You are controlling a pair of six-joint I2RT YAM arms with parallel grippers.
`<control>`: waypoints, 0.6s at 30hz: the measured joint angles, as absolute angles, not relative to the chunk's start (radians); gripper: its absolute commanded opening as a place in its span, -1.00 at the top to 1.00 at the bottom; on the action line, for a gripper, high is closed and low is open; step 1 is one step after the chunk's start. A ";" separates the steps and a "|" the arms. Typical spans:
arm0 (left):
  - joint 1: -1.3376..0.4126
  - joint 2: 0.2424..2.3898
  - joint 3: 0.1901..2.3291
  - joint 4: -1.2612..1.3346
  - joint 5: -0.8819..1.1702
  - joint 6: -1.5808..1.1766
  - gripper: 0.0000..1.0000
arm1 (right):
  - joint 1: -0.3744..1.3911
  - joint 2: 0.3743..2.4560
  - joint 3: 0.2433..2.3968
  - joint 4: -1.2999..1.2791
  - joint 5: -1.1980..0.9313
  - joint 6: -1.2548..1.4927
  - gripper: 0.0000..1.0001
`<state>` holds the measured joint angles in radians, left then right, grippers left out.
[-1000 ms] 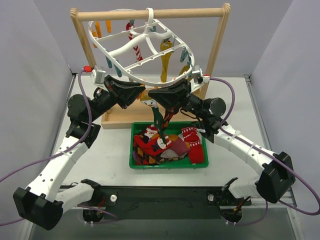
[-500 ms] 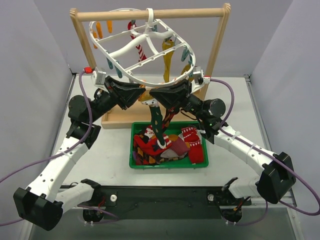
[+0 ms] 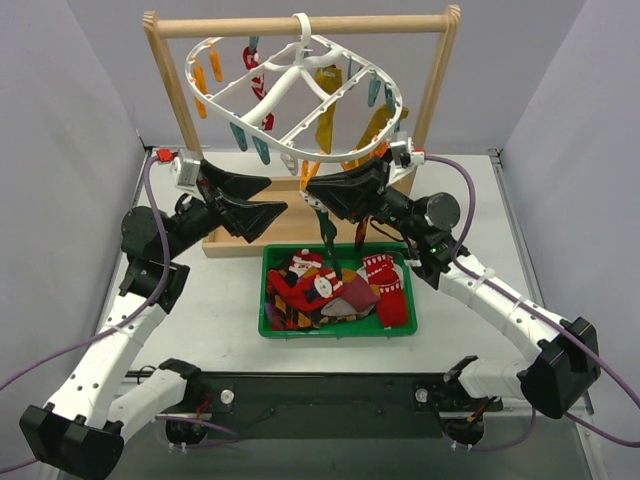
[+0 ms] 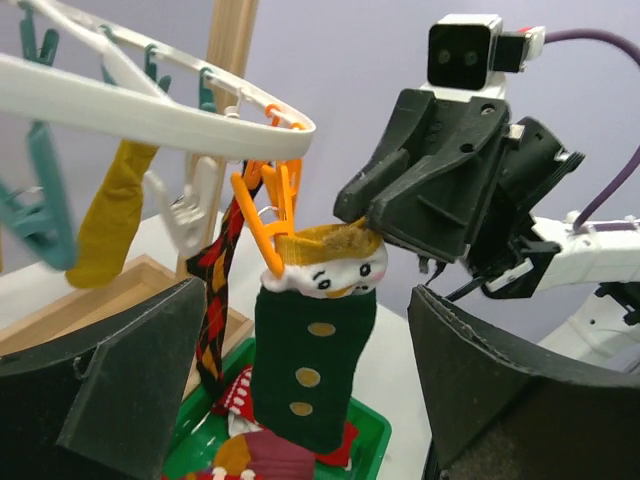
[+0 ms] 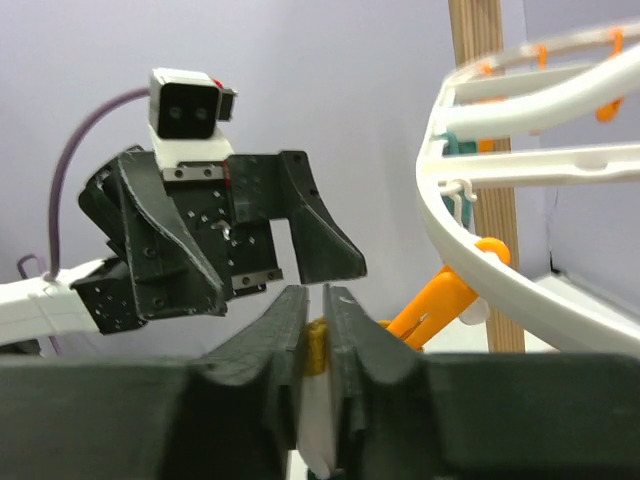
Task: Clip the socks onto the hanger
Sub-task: Clamp the sock onto the hanger, then reset both arms
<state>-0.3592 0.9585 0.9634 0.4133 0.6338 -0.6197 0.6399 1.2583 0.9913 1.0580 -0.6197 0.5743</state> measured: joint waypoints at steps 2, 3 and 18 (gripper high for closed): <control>-0.332 0.921 0.933 0.381 0.632 -0.616 -0.94 | 0.640 1.259 1.020 0.963 -0.632 0.551 -0.06; -0.322 0.910 0.925 0.366 0.630 -0.611 -0.95 | 0.640 1.259 1.031 0.929 -0.634 0.542 -0.21; -0.135 0.768 0.894 0.087 0.622 -0.427 -0.95 | 0.660 0.958 1.137 0.090 -0.181 0.131 -1.00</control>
<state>-0.1349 0.7685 0.8940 0.0868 0.6224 -0.4274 0.6598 0.9585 1.1374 0.0898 -0.1806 0.1310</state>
